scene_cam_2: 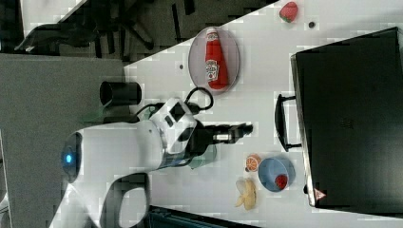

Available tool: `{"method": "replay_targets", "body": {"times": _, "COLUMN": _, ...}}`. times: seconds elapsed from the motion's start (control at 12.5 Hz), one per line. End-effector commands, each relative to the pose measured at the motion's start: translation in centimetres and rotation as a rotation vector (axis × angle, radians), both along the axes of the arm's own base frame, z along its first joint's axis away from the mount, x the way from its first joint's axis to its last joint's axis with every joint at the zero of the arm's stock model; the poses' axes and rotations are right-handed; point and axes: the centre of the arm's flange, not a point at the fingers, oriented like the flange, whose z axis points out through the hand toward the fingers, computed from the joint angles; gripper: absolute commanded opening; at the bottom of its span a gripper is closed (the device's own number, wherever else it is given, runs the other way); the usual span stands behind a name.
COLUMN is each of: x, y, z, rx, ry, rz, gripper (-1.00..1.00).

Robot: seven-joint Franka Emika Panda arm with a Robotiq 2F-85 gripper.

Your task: Flap open oven.

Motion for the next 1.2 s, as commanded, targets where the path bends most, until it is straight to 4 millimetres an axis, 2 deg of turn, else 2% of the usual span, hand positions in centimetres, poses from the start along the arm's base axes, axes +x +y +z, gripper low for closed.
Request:
{"method": "replay_targets", "body": {"times": 0.08, "x": -0.8, "y": -1.9, "z": -3.1, "rx": -0.029, "ry": -0.022, "rz": 0.087, "gripper": -0.65}}
{"method": "replay_targets", "body": {"times": 0.32, "x": -0.6, "y": -2.7, "z": -6.9, "rx": -0.049, "ry": -0.010, "rz": 0.078, "gripper": -0.65}}
{"method": "replay_targets", "body": {"times": 0.64, "x": -0.2, "y": -2.9, "z": -10.4, "rx": -0.058, "ry": 0.034, "rz": 0.078, "gripper": -0.65}}
{"method": "replay_targets", "body": {"times": 0.88, "x": 0.4, "y": -2.8, "z": -12.5, "rx": -0.076, "ry": 0.040, "rz": 0.088, "gripper": -0.65}}
{"method": "replay_targets", "body": {"times": 1.2, "x": 1.1, "y": -0.6, "z": -13.6, "rx": -0.082, "ry": 0.064, "rz": 0.095, "gripper": -0.65}}
